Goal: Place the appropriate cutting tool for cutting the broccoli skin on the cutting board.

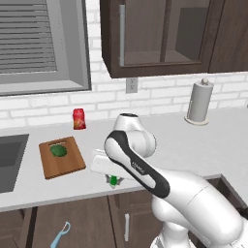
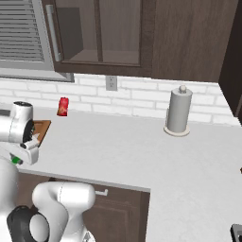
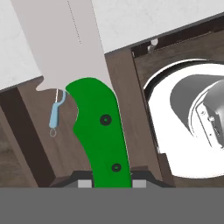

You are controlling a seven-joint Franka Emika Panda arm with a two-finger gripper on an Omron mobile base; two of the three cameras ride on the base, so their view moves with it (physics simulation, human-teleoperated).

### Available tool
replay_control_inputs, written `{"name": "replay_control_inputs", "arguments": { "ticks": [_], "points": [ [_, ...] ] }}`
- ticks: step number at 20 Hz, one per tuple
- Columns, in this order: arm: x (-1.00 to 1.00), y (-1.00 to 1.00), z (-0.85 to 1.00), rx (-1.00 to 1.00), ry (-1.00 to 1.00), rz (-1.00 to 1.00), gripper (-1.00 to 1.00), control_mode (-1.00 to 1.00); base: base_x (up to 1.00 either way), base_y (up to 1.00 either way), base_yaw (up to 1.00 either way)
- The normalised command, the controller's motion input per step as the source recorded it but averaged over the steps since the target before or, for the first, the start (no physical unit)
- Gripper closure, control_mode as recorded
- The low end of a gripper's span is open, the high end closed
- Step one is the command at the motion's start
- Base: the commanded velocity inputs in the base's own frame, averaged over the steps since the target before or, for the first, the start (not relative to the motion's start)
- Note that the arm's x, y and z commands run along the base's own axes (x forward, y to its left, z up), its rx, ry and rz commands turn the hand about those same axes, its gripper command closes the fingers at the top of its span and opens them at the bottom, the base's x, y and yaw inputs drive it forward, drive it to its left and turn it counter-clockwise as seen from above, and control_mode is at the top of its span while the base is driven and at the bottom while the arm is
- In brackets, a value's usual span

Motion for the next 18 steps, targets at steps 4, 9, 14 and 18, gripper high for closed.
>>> {"name": "replay_control_inputs", "arguments": {
  "ticks": [4, 9, 14, 18],
  "points": [
    [0.14, 0.02, -0.15, 0.00, -0.01, 0.00, 1.00, -1.00, 0.00, 0.00, 0.00],
    [0.47, 0.05, -0.02, 0.00, 0.00, 0.00, 1.00, -1.00, 0.00, 0.00, 0.00],
    [0.58, 0.27, 0.00, 0.00, 0.00, -0.02, 1.00, -1.00, 0.00, 0.00, 0.00],
    [0.54, 0.57, 0.00, 0.00, 0.00, -0.08, 1.00, -1.00, 0.00, 0.00, 0.00]
  ]
}}
